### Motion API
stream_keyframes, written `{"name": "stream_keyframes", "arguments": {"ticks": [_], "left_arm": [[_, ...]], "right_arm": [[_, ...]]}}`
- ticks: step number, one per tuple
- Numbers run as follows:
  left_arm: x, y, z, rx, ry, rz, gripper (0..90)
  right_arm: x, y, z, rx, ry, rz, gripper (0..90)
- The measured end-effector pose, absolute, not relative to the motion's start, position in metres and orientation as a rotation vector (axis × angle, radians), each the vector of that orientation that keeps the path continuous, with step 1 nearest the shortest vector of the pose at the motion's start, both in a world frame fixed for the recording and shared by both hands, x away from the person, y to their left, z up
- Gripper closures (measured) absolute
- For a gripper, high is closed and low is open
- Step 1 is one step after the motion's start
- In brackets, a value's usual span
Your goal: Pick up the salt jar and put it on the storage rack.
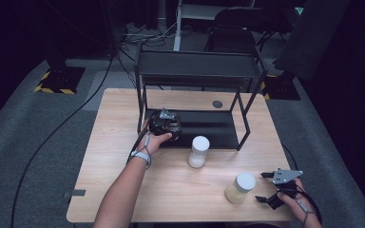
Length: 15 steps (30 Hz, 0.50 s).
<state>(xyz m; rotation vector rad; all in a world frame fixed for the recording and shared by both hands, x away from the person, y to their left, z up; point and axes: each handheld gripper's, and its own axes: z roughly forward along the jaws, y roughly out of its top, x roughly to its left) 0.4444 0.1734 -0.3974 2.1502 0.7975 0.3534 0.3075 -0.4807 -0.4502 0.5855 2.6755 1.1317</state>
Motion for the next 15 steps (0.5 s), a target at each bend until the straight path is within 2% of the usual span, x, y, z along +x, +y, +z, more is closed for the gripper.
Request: {"name": "stream_keyframes", "arguments": {"ticks": [15], "left_arm": [[0.4498,0.1700,-0.4057,2.176,0.822,0.353,30.2]], "right_arm": [[0.3074,-0.4806,-0.4503,0.586,2.675,1.132,0.0]]}}
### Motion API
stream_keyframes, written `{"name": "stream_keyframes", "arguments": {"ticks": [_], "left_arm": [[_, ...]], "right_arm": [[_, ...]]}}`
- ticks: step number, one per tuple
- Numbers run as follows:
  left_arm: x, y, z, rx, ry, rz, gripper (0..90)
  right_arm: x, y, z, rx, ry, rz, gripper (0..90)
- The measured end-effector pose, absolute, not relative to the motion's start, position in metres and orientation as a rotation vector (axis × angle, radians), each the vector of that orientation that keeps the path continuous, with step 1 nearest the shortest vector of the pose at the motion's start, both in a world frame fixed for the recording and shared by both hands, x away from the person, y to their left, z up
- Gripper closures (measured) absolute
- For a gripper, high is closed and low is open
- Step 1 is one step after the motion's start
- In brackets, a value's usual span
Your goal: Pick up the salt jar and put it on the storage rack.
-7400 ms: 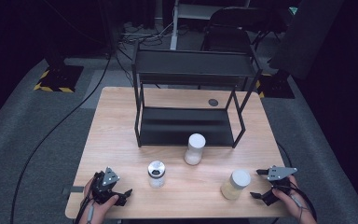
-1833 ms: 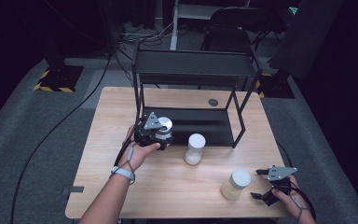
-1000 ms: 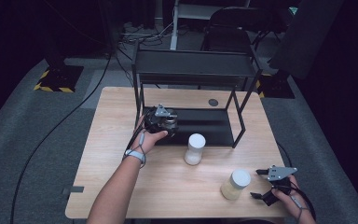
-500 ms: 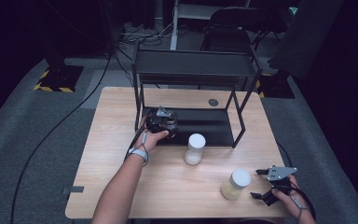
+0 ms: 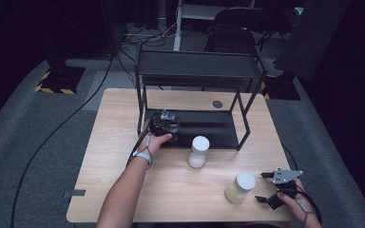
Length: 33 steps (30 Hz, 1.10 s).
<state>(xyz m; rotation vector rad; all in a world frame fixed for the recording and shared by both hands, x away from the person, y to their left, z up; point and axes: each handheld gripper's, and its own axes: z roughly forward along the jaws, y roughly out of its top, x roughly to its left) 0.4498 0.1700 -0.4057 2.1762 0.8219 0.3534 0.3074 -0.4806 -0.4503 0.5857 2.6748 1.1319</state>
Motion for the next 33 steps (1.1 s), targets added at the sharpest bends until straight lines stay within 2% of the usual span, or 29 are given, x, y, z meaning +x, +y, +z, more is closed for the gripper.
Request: {"name": "stream_keyframes", "arguments": {"ticks": [25,29,33], "left_arm": [[0.451,0.173,-0.414,2.169,0.845,0.324,29.4],[0.445,0.177,-0.411,2.110,0.872,0.342,16.1],[0.437,0.179,-0.400,2.081,0.864,0.361,11.1]], "right_arm": [[0.307,-0.481,-0.450,0.585,2.675,1.132,0.0],[0.307,-0.481,-0.450,0.585,2.675,1.132,0.0],[0.307,-0.481,-0.450,0.585,2.675,1.132,0.0]]}}
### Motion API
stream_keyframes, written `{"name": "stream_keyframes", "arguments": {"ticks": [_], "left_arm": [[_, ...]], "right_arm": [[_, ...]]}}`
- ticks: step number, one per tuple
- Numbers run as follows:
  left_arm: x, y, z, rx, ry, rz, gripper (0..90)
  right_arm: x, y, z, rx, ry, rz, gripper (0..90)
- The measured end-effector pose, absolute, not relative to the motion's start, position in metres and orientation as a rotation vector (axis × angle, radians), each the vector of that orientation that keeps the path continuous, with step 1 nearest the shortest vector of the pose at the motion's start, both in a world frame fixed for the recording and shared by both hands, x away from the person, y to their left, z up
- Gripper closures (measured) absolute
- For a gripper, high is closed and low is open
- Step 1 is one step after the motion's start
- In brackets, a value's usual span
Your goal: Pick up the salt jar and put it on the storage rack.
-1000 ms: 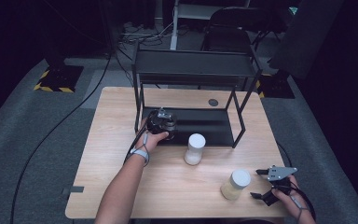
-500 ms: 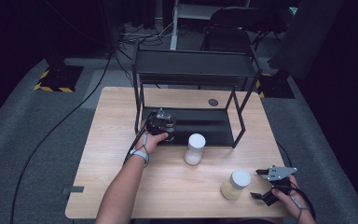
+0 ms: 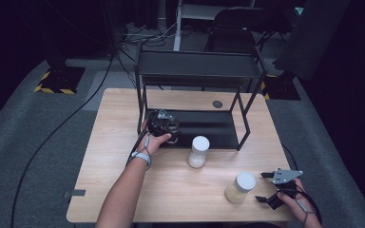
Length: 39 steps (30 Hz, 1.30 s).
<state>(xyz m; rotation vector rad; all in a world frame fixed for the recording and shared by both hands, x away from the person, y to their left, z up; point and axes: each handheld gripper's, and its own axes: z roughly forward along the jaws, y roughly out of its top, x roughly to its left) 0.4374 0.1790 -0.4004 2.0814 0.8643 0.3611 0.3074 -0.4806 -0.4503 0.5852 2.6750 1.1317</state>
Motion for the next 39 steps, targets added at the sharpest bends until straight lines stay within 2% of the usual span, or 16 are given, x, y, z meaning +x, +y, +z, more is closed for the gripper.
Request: {"name": "stream_keyframes", "arguments": {"ticks": [18,39], "left_arm": [[0.374,0.196,-0.345,2.053,0.753,0.454,7.9],[0.288,0.248,-0.353,2.037,0.715,0.483,7.6]], "right_arm": [[0.307,-0.481,-0.450,0.586,2.675,1.132,0.0],[0.306,-0.480,-0.450,0.593,2.672,1.131,0.0]]}}
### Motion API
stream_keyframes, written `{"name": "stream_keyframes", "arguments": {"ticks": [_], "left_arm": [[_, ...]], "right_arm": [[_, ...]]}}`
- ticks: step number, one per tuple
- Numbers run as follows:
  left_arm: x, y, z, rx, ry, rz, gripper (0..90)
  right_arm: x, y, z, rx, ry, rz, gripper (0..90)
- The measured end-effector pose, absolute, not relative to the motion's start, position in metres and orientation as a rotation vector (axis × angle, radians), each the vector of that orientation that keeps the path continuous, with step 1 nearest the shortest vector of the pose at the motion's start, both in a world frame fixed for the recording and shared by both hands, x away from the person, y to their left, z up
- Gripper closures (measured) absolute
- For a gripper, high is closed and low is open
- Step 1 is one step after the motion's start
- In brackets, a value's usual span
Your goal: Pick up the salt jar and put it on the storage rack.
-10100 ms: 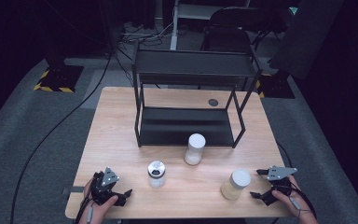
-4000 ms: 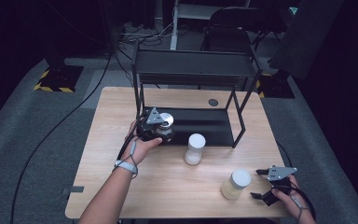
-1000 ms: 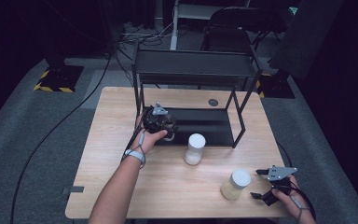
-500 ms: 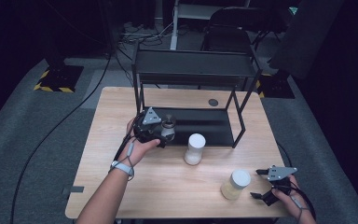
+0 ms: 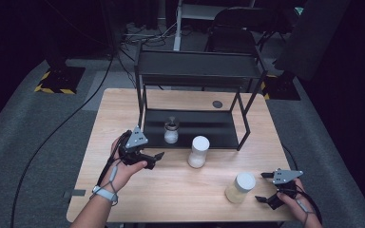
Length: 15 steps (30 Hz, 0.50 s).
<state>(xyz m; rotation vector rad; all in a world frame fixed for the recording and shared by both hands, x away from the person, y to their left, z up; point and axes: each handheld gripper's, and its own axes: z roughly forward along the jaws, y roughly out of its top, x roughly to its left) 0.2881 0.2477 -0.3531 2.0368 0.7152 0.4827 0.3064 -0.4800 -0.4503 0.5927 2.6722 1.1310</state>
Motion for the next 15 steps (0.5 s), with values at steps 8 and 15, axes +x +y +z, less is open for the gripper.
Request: {"name": "stream_keyframes", "arguments": {"ticks": [8,15], "left_arm": [[0.267,0.266,-0.364,2.034,0.745,0.479,7.6],[0.256,0.279,-0.380,2.031,0.788,0.466,7.5]], "right_arm": [[0.306,-0.480,-0.450,0.592,2.672,1.131,0.0],[0.306,-0.480,-0.450,0.589,2.673,1.132,0.0]]}}
